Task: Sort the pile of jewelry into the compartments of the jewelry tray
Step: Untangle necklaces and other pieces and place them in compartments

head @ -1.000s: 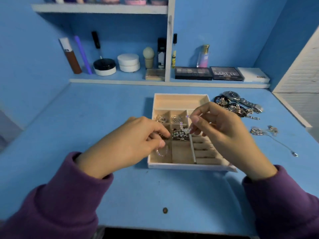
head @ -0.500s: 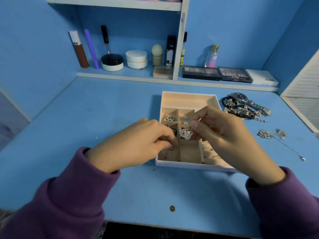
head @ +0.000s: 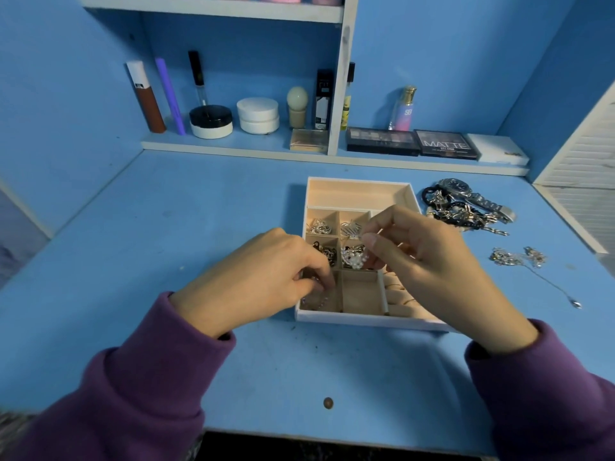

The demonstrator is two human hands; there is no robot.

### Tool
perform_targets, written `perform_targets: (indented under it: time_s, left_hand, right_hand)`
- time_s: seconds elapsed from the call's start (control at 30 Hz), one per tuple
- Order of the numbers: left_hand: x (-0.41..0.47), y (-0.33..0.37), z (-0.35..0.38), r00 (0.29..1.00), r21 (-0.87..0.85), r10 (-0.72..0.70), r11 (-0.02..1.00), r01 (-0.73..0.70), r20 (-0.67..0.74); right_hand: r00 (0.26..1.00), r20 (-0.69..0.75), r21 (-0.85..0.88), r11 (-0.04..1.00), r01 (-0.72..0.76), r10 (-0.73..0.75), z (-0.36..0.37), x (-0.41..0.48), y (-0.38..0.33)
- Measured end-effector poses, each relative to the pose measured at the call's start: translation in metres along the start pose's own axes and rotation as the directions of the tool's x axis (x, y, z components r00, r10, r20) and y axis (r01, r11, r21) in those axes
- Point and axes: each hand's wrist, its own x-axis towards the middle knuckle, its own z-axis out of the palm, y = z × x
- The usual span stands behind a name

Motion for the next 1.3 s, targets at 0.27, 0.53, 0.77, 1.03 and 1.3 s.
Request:
perform_targets:
  time_s: [0.27,0.53,0.77,1.03,1.3]
  left_hand:
    - [-0.006,-0.002,0.002,0.999,-0.182,-0.018,0.983,0.009,-0.049]
    - [-0.008,-0.010,-0.003,0.942,-0.355,-0.174,0.933,0.064,-0.286]
    - [-0.007,-0.011,-0.002,0.934,-0.361,-0.171,0.931,0.048,-0.315]
    - [-0.007,-0.008,-0.001,0.937,-0.376,-0.154,0.926,0.027,-0.312]
    - [0.009,0.019,0.001,0.938,-0.364,-0.058,0.929,-0.075,-0.341]
  right_hand:
    - [1.000,-0.014,-0.074,0.997,0.024,-0.025,-0.001,0.004,0.002]
    - [0.986,0.160,-0.234,0.968,0.093,-0.056,0.014,0.004,-0.008]
    - [0.977,0.209,-0.454,0.880,0.136,-0.043,0.033,0.000,-0.008]
    - [0.971,0.194,-0.535,0.814,0.227,-0.143,0.033,-0.008,0.002]
    - [0.987,0.127,-0.410,0.900,0.146,-0.102,0.007,-0.015,0.007]
